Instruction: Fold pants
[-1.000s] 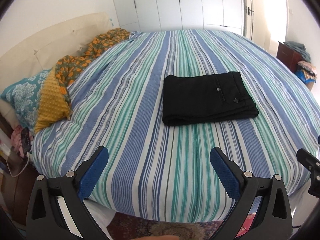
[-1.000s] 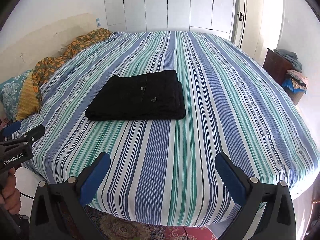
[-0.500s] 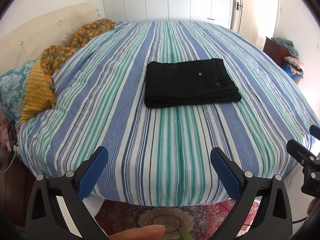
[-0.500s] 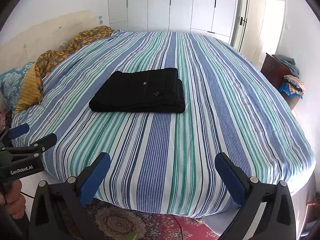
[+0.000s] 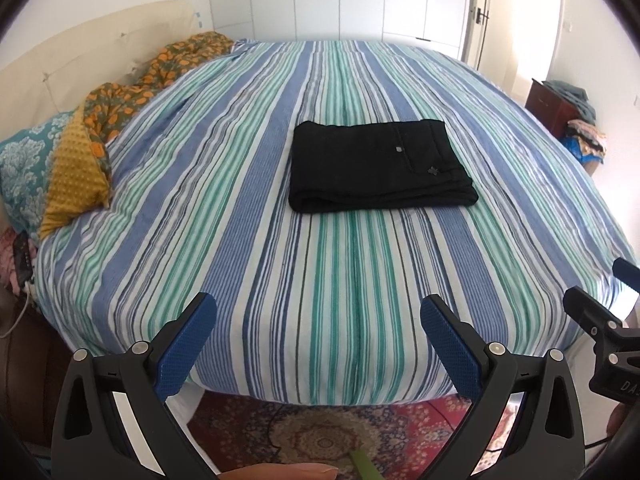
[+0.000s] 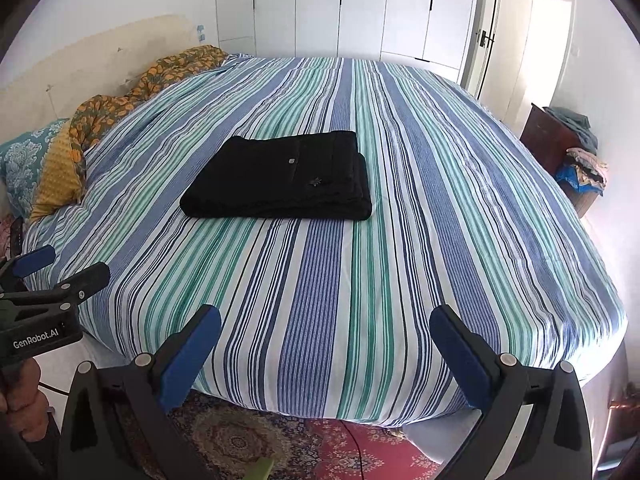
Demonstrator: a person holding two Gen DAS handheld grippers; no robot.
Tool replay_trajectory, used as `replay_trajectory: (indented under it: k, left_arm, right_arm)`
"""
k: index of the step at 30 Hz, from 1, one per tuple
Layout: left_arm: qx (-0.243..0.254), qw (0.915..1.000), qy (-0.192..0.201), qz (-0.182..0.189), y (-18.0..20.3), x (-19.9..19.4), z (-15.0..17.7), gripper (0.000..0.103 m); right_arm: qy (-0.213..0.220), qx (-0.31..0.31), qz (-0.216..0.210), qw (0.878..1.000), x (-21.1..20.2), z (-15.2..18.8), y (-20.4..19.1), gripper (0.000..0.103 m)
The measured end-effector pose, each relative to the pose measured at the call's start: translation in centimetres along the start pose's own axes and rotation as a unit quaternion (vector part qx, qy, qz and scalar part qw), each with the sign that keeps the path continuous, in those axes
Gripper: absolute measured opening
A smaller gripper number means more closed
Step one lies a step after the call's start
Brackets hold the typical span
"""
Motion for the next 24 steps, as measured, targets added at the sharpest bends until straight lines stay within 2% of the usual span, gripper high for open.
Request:
replay_trajectory:
  k: [24]
  left_arm:
    - [-0.005,1.0000,-0.004,0.005,0.09,0.22,-0.11,0.102]
  right_arm:
    - [-0.006,-0.003,0.005,1.000,-0.25,-0.02,0.01,0.103]
Point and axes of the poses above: each gripper's, at about its wrist camera, not at the fingertips, and x roughly the way its jaws point, y to its right, z to its underside, the point moved 6 cm from there along x, roughly the way its jaws point, and after that the axes turned 5 degrees about y, right-handed, at the moved point
